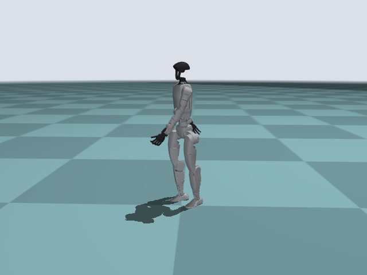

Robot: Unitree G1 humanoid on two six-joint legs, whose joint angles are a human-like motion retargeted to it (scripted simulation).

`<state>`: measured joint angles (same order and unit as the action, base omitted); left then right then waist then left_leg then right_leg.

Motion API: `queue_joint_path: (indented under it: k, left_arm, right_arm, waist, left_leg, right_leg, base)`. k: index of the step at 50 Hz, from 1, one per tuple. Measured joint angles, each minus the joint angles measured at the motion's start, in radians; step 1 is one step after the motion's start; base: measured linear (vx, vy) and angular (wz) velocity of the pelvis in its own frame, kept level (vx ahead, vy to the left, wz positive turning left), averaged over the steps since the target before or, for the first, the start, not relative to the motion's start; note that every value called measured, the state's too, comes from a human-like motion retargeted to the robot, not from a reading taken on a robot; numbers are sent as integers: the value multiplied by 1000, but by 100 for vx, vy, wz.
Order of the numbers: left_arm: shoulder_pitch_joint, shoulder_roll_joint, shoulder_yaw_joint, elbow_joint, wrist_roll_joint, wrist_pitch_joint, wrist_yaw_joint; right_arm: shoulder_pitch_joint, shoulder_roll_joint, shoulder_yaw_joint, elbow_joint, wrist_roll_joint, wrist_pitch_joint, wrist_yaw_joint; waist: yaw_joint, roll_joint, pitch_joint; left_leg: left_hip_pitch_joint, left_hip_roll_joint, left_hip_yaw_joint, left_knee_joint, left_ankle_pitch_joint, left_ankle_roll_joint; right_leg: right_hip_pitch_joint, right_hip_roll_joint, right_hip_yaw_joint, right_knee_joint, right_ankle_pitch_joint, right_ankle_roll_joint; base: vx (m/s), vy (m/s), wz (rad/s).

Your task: In place motions

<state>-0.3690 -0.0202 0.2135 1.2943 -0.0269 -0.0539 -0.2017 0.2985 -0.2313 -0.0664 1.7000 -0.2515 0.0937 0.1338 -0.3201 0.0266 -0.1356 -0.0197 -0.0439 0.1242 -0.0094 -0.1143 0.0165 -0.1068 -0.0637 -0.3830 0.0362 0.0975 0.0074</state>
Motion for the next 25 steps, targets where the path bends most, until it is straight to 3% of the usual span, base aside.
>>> queue_joint_path:
  k: [7, 18, 25]
  left_arm:
    - [39, 1, -32, -14, 33, -21, -1]
    - [360, 85, 70, 372, 202, 31, 102]
    - [698, 145, 64, 406, 342, 56, 115]
  right_arm:
    - [-71, 8, 11, 0, 44, 29, 0]
    - [-475, 116, 174, -129, -8, -89, 125]
    - [-635, 204, 243, -359, 98, -145, 199]
  waist:
    - [14, 15, -6]
    - [36, 27, -3]
    - [29, 38, -1]
  left_leg:
    - [-2, 3, 4, 0, 0, 0]
    - [21, -5, -5, -12, 0, 0]
    - [32, 1, 23, -18, -8, -8]
  right_leg:
    - [-5, 1, -4, 2, 0, -4]
    - [-4, 4, 29, 8, 1, -4]
    - [-23, 10, 71, 14, 8, -1]
  base:
    - [0, 3, 2]
    - [0, 7, 5]
    - [-2, 3, -18]
